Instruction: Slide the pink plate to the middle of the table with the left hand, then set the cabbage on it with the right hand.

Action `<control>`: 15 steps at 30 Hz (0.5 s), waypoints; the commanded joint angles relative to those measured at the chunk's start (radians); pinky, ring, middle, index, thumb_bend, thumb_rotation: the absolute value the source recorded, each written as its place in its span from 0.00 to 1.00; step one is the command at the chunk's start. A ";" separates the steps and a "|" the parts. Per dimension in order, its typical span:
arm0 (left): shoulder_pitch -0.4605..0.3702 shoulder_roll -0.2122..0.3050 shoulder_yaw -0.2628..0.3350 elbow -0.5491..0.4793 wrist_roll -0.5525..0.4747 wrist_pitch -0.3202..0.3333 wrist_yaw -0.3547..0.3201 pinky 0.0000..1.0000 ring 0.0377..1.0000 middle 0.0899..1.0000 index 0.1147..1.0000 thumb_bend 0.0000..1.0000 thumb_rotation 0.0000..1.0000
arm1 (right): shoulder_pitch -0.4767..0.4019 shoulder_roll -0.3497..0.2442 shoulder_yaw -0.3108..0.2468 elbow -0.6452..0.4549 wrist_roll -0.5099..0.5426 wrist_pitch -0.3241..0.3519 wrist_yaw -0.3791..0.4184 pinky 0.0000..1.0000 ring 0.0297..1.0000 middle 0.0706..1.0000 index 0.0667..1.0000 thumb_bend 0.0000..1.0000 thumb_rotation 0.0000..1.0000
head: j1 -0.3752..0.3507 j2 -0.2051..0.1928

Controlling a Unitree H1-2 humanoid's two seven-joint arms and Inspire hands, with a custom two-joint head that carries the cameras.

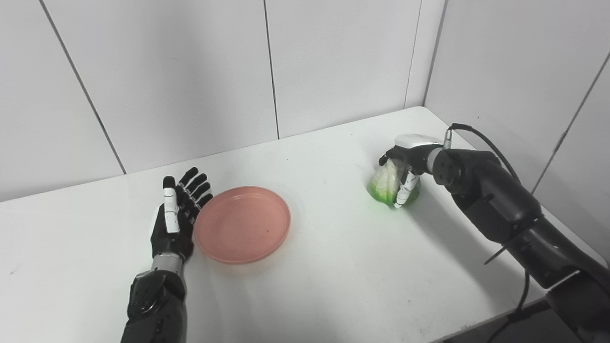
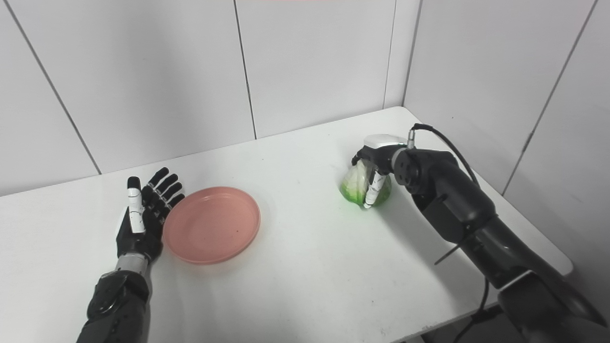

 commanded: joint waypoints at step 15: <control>0.004 -0.007 -0.004 -0.026 0.002 0.050 0.028 0.80 0.84 0.81 0.78 0.91 0.95 | 0.016 0.060 -0.080 -0.019 0.020 -0.003 -0.364 0.31 0.34 0.38 0.50 0.52 0.00 | 0.048 0.009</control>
